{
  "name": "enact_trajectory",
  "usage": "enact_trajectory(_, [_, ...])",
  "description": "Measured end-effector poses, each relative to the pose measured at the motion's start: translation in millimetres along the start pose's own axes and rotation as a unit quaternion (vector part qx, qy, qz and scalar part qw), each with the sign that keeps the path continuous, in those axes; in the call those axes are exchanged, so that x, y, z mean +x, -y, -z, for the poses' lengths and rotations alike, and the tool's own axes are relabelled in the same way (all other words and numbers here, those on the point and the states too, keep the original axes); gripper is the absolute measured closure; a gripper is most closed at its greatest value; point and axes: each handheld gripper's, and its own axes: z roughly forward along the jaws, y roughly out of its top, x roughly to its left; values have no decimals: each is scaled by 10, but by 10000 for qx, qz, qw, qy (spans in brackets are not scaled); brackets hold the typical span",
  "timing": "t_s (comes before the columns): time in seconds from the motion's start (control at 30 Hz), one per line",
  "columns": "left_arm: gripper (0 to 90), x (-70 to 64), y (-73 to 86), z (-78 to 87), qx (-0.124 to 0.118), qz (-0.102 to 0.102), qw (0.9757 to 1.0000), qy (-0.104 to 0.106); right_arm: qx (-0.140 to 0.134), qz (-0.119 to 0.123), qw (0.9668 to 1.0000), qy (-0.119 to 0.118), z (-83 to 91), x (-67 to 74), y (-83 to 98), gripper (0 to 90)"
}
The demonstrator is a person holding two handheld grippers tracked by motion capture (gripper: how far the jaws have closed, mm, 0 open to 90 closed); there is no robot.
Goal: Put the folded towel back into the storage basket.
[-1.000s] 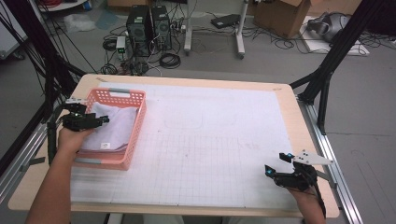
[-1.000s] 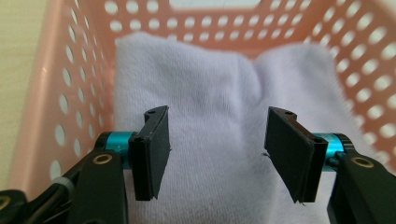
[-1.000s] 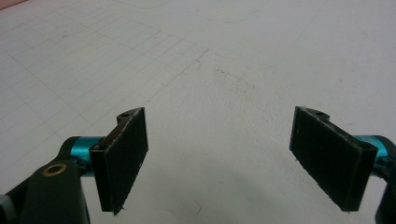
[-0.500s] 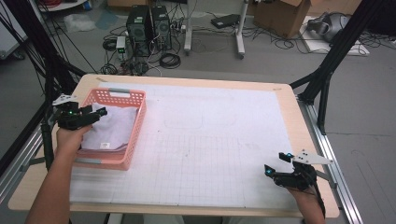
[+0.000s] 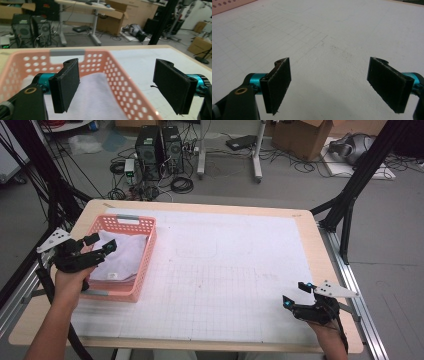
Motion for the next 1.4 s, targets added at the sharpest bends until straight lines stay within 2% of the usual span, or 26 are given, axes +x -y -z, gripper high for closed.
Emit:
enact_trajectory(0.2, [217, -295, 25, 46, -50, -263, 9992, 294, -56, 100, 9999, 47, 7, 27, -19, 180])
enact_trajectory(0.37, [227, -467, 54, 50, -33, -365, 9981, 496, -73, 133, 9999, 82, 20, 37, -30, 180])
enact_trajectory(0.67, [220, -753, 92, 5, -73, -559, 9960, 700, -165, 171, 9997, 109, 64, 41, -46, 179])
enact_trajectory(1.17, [221, -1113, 273, -134, 37, -642, 9919, 1097, -345, 233, 9989, 218, 147, 56, -88, 179])
enact_trajectory(1.4, [221, -1211, 332, -185, 47, -664, 9907, 1186, -379, 222, 9988, 227, 160, 65, -96, 178])
